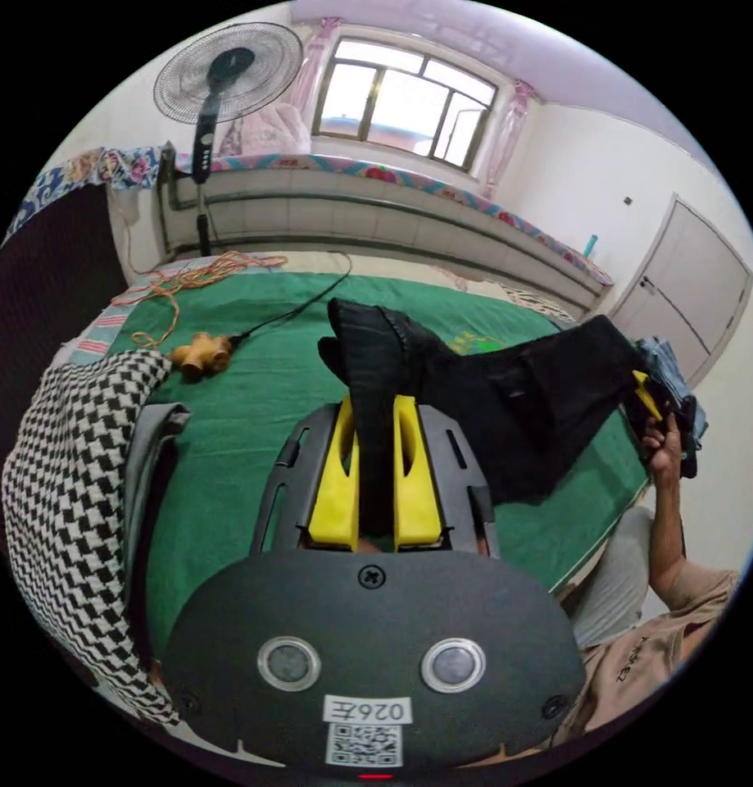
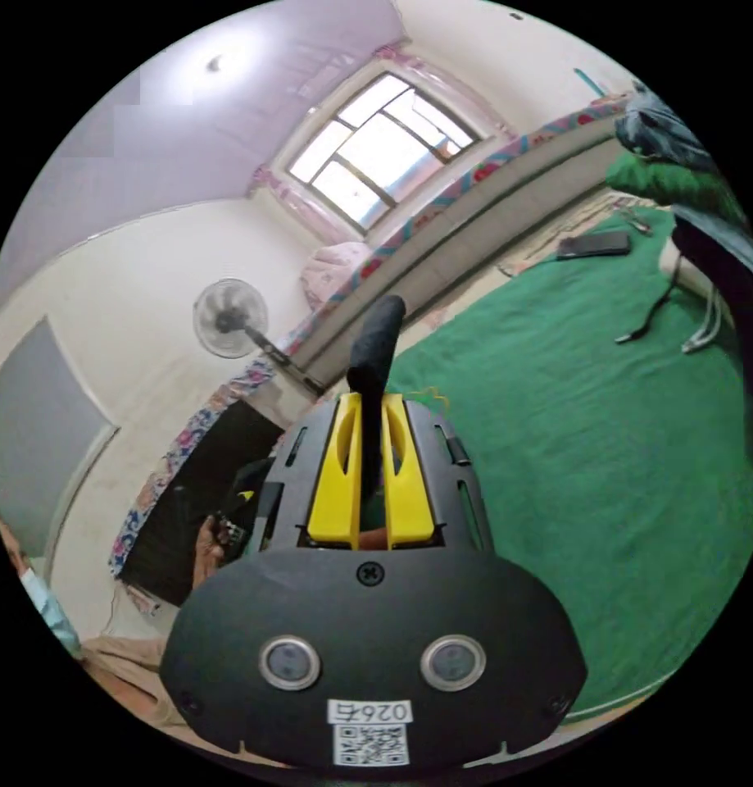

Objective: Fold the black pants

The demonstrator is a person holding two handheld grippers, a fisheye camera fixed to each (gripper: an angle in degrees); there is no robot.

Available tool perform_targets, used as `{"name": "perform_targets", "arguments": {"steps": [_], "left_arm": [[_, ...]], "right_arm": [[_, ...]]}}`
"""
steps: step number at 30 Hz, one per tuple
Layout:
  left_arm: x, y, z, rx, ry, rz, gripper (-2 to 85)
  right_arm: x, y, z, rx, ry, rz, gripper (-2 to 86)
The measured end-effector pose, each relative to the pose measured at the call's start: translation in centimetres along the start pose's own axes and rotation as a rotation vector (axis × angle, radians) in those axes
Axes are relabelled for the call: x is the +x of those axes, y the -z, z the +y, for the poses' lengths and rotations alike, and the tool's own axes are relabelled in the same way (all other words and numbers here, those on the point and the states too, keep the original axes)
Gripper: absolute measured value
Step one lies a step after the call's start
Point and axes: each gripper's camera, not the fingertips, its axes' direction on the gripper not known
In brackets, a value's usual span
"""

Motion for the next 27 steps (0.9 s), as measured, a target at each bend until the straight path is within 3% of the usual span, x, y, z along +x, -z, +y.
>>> {"name": "perform_targets", "arguments": {"steps": [3, 7, 14, 16, 22, 27], "left_arm": [[-2.7, -1.0, 0.2, -0.035, 0.13, -0.005, 7.5], [-4.6, 0.9, 1.4, 0.1, 0.273, 0.052, 6.2], [-1.6, -2.0, -0.2, -0.007, 0.109, 0.055, 13.1], [0.1, -5.0, -1.0, -0.111, 0.035, 0.03, 16.1], [4.7, -8.5, -2.9, -0.294, -0.143, -0.187, 15.7], [3.7, -8.0, -2.6, -0.25, -0.157, -0.127, 10.2]], "right_arm": [[4.7, -0.7, -0.4, -0.093, -0.217, 0.096, 1.6], [6.5, -0.5, 0.3, -0.049, -0.329, 0.083, 4.9], [-1.4, -0.9, -0.6, 0.041, -0.003, 0.478, 7.7], [-3.7, -1.9, -0.3, 0.041, 0.114, 0.475, 7.8], [-10.6, -12.7, 3.6, -0.355, 0.411, 0.165, 11.9], [-15.0, -21.4, 9.2, -0.65, 0.715, 0.359, 12.2]]}}
